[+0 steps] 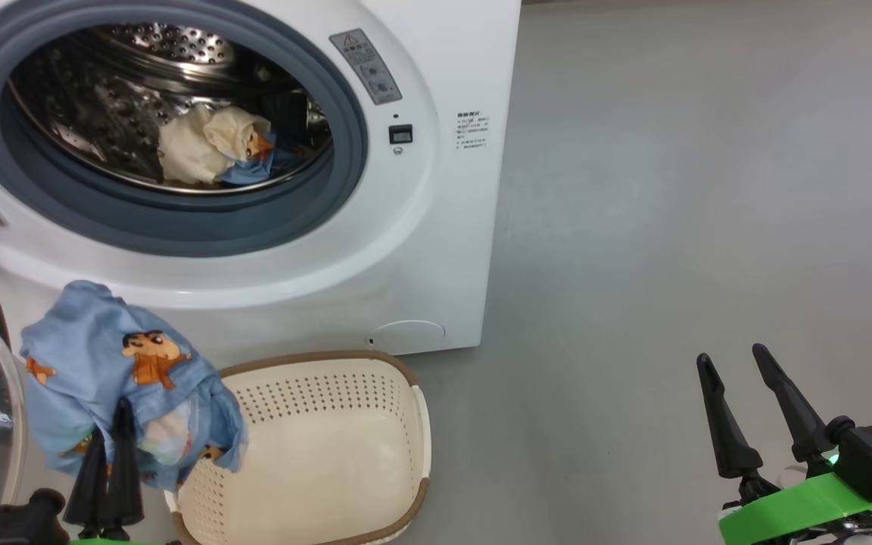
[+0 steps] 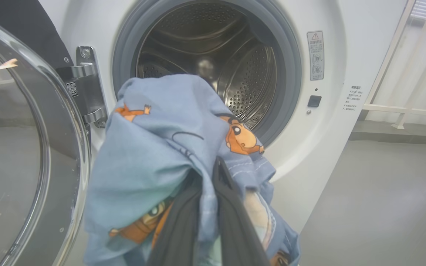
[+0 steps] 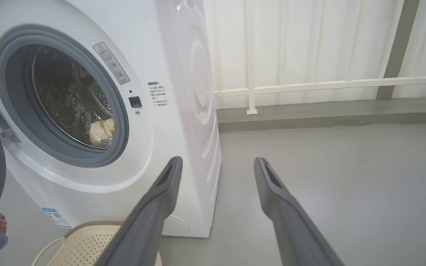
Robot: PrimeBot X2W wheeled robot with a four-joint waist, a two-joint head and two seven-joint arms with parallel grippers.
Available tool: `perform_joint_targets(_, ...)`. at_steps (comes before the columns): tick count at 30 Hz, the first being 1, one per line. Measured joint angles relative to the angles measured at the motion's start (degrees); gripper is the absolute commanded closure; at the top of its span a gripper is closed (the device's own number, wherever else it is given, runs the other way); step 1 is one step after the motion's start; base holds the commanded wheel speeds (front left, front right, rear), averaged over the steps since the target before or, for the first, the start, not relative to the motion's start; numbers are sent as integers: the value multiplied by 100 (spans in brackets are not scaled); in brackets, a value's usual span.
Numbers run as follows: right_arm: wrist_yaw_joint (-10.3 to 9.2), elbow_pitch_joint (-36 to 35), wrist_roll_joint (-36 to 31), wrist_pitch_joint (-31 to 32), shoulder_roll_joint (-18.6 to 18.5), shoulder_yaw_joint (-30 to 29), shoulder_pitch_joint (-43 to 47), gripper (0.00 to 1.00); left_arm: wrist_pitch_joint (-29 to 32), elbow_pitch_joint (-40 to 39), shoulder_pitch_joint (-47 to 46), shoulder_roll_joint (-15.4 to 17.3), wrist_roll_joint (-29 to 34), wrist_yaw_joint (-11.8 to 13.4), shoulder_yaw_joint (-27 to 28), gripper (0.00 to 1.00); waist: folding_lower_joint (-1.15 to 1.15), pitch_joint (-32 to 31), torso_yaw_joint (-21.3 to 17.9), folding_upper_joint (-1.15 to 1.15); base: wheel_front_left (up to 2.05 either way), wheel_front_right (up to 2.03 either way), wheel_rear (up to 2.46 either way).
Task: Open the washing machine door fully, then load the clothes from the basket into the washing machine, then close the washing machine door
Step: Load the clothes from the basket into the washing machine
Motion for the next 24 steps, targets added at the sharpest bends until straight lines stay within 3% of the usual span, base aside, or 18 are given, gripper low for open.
perform_joint_targets(15, 0, -62, -1, 0, 137, 126, -383, 0, -1, 292, -1363, 343, -113, 0, -155, 100, 1, 656, -173, 0, 0, 0, 0)
perform_joint_targets(24, 0, -80, -2, 0, 304, 246, -751, 0, -18, 1017, -2726, 678, -267, 0, -380, 100, 1, 1203, -346, 0, 0, 0, 0)
